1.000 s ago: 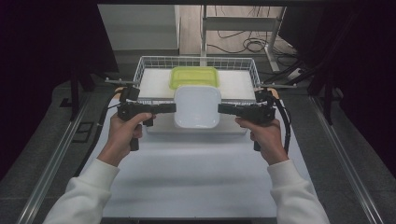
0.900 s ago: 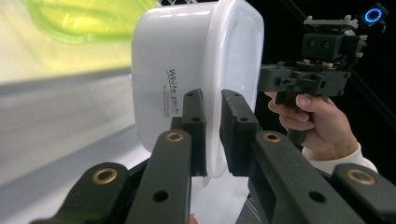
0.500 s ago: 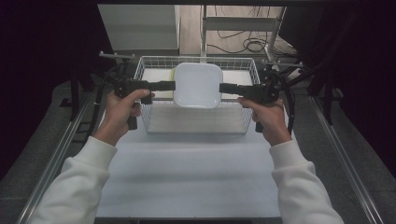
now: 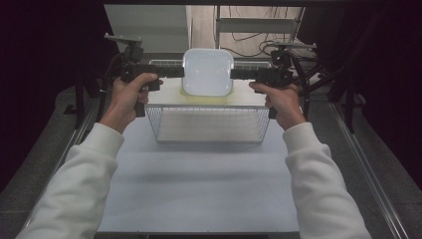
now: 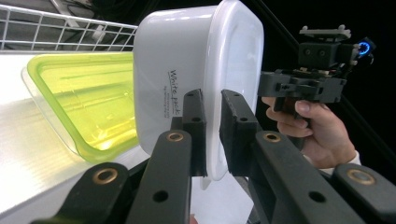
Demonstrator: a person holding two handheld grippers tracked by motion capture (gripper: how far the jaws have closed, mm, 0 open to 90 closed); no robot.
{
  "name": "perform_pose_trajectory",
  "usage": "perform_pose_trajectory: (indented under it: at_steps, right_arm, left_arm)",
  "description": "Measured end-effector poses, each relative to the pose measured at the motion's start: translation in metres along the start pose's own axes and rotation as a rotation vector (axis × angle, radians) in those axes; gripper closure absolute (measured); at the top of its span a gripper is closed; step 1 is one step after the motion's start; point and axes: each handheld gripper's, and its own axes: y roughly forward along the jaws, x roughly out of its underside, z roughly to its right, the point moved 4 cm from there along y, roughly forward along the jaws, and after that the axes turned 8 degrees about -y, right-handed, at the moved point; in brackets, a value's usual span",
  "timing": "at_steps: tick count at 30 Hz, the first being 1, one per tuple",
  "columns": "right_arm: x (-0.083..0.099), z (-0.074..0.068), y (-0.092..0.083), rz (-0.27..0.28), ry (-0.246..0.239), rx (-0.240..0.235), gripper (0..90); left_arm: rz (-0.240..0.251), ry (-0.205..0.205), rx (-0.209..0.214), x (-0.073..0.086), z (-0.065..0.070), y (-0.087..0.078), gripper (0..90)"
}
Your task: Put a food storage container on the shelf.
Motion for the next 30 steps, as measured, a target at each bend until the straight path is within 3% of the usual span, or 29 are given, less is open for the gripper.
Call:
perform_pose_trajectory:
  at_steps: [11,30]
  right_arm:
    - [-0.007,0.025,0.014,-0.024,0.081,0.016,77.5]
    - [-0.012,0.038,0.021,-0.044,0.104,0.043,78.5]
  left_arm:
    - [-0.026,-0.053,-0.001,-0.015,-0.014,0.011,81.7]
    - [-0.042,-0.098,-0.03,-0.015,-0.035,0.024,80.8]
